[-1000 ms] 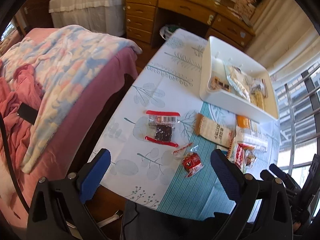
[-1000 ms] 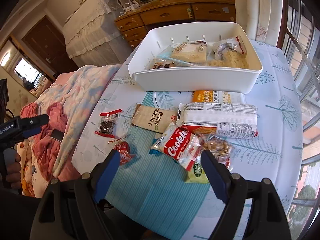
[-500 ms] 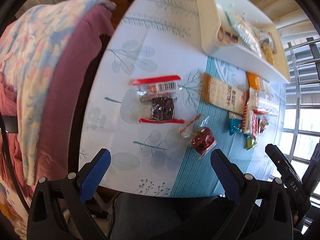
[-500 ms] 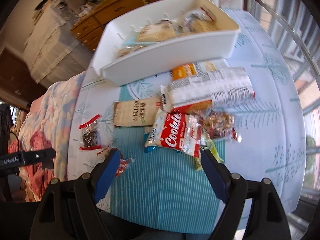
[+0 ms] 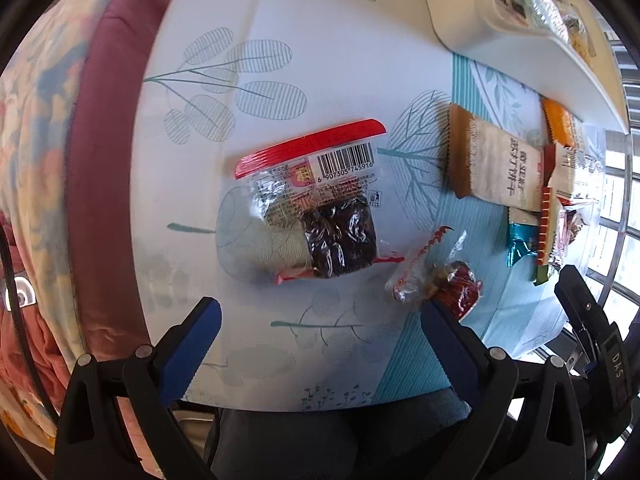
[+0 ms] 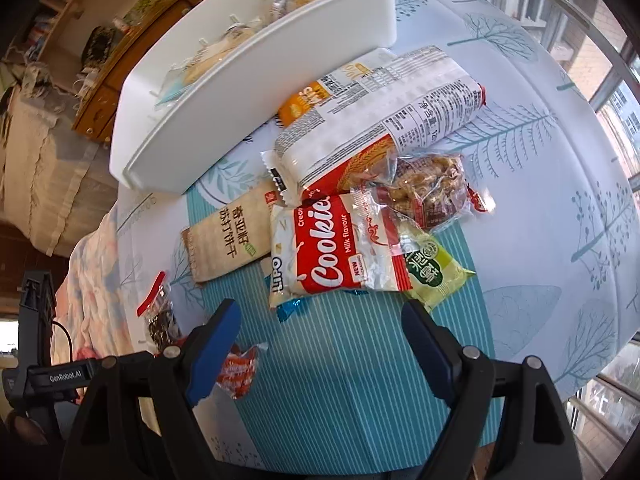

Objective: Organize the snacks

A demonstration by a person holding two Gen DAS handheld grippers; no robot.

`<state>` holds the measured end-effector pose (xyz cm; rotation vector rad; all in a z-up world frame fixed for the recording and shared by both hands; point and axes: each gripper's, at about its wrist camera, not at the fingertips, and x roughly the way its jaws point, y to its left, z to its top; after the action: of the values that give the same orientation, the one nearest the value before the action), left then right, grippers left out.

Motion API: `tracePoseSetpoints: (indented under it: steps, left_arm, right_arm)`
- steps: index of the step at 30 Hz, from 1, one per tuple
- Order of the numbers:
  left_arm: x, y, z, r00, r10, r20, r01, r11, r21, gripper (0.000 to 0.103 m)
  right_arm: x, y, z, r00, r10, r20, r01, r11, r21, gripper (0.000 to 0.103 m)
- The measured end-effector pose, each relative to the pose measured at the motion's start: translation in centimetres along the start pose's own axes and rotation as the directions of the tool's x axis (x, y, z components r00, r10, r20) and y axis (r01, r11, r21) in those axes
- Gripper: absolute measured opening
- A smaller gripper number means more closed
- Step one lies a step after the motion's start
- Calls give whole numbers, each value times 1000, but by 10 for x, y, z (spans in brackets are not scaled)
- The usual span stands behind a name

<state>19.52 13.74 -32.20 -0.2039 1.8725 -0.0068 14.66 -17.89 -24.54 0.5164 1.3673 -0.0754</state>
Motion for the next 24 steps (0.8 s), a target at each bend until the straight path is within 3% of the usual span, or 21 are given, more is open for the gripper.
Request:
tracePoseSetpoints:
  steps: [11, 18, 24]
  left_arm:
    - [31, 8, 29, 995, -24, -101, 18, 998, -59, 95]
    - [39, 7, 37, 992, -18, -128, 8, 997, -76, 92]
    - [32, 10, 38, 991, 28, -132, -40, 995, -89, 71]
  right_arm:
    - [27, 3, 18, 991, -133, -13, 133, 990, 41, 85]
    - [41, 13, 27, 969, -242, -41, 243, 970, 2, 89]
    - [49, 20, 36, 943, -330, -47, 331, 944, 11, 84]
